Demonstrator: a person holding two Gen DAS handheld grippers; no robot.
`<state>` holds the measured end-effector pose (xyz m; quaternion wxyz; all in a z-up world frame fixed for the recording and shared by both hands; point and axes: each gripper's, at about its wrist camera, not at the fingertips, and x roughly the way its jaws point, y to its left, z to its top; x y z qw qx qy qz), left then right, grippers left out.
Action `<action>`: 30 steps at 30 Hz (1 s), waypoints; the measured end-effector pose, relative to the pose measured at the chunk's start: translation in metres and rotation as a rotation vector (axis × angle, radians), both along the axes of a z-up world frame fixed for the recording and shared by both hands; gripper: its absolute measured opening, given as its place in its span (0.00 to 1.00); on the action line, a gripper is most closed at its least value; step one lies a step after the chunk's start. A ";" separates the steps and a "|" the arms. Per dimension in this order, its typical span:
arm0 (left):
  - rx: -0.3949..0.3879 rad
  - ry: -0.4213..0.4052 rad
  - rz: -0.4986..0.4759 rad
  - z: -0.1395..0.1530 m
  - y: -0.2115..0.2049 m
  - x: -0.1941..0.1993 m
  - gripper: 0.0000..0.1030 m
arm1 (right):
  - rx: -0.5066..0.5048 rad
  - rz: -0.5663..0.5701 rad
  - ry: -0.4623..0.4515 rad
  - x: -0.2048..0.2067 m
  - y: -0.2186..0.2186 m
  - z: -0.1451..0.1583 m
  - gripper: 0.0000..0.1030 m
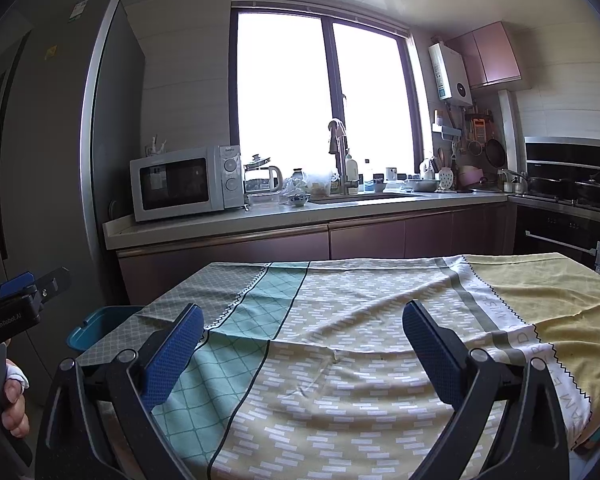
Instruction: Collect trash
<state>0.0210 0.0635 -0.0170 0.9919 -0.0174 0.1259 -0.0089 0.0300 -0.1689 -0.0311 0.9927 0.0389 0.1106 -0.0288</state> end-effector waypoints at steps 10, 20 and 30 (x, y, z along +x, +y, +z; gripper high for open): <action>-0.001 -0.001 0.000 0.000 0.000 0.000 0.95 | 0.005 -0.003 -0.004 -0.001 -0.002 0.001 0.94; 0.000 -0.003 0.001 0.000 0.001 0.000 0.95 | 0.007 -0.007 -0.003 -0.001 -0.003 0.001 0.94; 0.000 -0.004 0.002 0.000 0.000 -0.001 0.95 | 0.007 -0.007 -0.002 0.000 -0.003 0.001 0.94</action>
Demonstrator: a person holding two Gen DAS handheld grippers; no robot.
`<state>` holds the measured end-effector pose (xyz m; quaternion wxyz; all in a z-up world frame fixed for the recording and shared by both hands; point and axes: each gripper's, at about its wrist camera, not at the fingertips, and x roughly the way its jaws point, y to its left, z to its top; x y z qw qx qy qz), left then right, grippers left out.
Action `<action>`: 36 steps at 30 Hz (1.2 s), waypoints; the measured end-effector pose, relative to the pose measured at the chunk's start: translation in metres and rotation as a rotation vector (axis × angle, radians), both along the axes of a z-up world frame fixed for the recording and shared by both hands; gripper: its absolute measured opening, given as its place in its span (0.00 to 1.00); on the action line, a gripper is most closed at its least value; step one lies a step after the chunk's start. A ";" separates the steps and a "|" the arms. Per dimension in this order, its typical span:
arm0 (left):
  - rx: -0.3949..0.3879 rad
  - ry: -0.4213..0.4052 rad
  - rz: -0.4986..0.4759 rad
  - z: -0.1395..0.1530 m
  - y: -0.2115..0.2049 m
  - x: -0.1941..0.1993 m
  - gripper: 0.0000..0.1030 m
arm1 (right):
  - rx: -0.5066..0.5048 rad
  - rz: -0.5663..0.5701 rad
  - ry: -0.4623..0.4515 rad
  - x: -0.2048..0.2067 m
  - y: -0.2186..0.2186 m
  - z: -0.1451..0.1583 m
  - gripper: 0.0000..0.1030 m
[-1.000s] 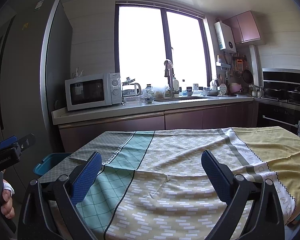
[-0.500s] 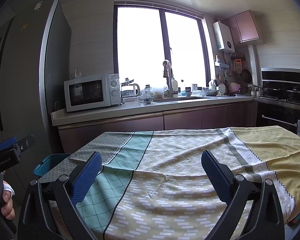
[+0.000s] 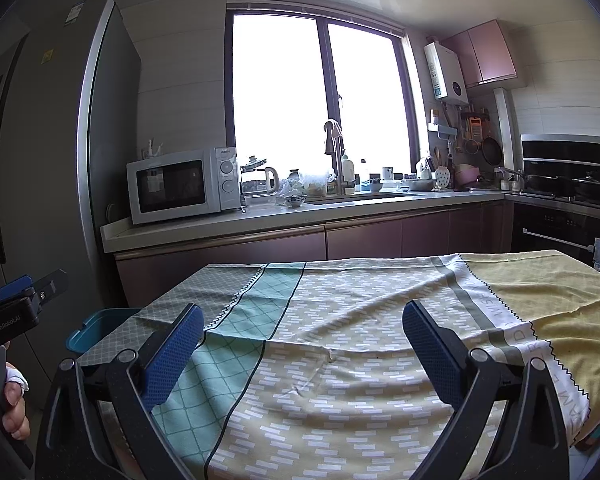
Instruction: Collect trash
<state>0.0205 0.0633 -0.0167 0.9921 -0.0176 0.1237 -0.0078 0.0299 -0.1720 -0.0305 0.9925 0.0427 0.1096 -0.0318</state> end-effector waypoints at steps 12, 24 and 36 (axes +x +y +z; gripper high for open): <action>0.002 -0.002 0.002 0.000 -0.002 -0.001 0.95 | 0.002 -0.012 -0.002 -0.002 0.002 0.000 0.94; 0.008 -0.001 0.005 0.000 -0.004 -0.001 0.95 | 0.006 -0.015 -0.002 -0.002 0.002 -0.001 0.94; 0.012 0.000 0.001 -0.002 -0.007 0.002 0.95 | 0.007 -0.026 -0.003 -0.005 0.006 -0.001 0.94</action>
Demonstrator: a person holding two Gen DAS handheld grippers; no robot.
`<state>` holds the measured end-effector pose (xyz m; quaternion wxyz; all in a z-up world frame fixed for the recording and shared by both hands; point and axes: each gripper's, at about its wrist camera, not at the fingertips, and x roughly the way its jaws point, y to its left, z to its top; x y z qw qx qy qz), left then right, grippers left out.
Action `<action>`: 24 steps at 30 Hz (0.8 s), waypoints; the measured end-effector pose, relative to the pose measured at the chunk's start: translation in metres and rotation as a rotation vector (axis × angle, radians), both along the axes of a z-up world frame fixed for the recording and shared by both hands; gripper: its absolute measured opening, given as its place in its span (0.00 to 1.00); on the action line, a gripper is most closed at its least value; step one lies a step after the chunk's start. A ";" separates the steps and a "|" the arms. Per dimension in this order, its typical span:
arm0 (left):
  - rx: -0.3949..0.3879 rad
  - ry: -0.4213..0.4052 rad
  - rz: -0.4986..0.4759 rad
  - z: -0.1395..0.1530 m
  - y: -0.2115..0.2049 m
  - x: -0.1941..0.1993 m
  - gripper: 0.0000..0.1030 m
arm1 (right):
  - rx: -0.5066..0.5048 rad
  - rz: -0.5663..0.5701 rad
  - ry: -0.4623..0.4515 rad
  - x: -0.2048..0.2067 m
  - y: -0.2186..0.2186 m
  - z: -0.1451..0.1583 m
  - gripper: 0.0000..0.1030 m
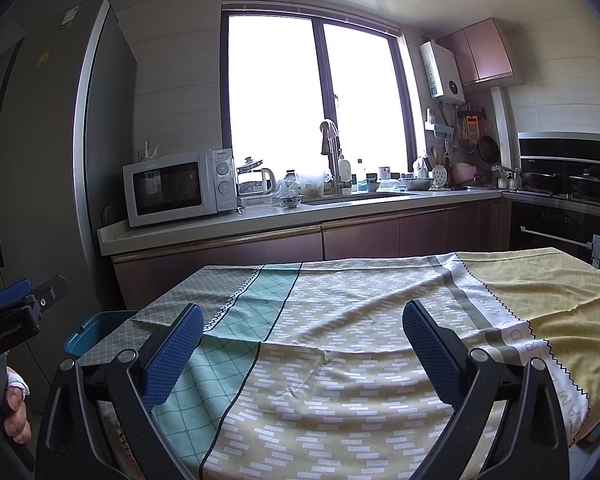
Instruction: Collect trash
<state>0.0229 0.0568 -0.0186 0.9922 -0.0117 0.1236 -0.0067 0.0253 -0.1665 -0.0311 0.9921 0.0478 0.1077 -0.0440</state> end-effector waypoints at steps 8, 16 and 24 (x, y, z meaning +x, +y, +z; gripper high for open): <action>-0.001 0.002 -0.004 0.000 -0.001 0.002 0.95 | 0.000 -0.002 -0.002 0.000 0.002 0.001 0.94; -0.002 0.005 -0.007 -0.001 -0.001 0.003 0.95 | -0.001 -0.004 -0.002 0.000 0.003 0.001 0.94; 0.000 0.006 -0.008 -0.001 -0.002 0.005 0.95 | 0.002 -0.003 0.001 0.002 0.002 0.001 0.94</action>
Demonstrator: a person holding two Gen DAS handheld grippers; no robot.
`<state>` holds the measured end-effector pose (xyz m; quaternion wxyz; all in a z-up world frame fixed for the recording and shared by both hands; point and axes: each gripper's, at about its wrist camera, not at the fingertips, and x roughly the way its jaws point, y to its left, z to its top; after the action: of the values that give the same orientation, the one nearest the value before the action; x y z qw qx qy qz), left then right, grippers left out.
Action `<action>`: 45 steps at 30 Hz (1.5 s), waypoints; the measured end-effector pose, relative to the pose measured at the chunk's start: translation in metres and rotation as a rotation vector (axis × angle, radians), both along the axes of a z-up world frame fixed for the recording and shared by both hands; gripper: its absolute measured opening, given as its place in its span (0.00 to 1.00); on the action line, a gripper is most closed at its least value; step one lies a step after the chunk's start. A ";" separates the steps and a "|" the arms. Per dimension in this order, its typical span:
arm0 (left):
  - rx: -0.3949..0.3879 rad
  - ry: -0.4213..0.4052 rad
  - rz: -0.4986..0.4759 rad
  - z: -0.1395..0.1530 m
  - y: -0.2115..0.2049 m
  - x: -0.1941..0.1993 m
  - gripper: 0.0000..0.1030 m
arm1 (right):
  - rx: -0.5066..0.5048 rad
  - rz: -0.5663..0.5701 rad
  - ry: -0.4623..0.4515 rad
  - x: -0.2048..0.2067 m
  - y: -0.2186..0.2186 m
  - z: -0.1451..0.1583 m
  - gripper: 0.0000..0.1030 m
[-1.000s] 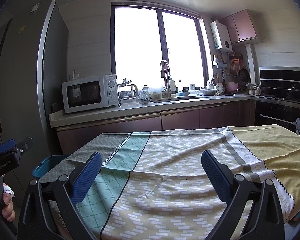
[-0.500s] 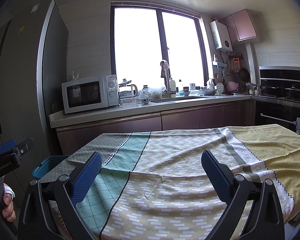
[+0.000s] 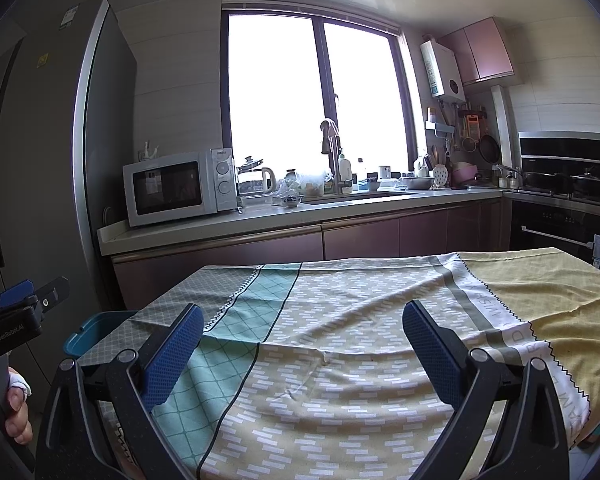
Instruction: Collect trash
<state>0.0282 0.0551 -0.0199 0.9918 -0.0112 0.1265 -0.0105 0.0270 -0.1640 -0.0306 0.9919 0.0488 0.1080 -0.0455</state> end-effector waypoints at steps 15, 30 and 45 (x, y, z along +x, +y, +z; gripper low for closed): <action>0.002 0.007 -0.007 -0.004 -0.003 0.006 0.95 | 0.005 -0.003 0.004 0.001 0.000 -0.002 0.94; 0.007 0.014 -0.010 -0.008 -0.007 0.009 0.95 | 0.010 -0.009 0.008 0.001 -0.002 -0.005 0.94; 0.007 0.017 -0.010 -0.011 -0.009 0.012 0.95 | 0.014 -0.012 0.013 0.004 -0.004 -0.008 0.94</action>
<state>0.0403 0.0465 -0.0309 0.9907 -0.0072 0.1349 -0.0151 0.0307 -0.1680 -0.0383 0.9905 0.0562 0.1145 -0.0509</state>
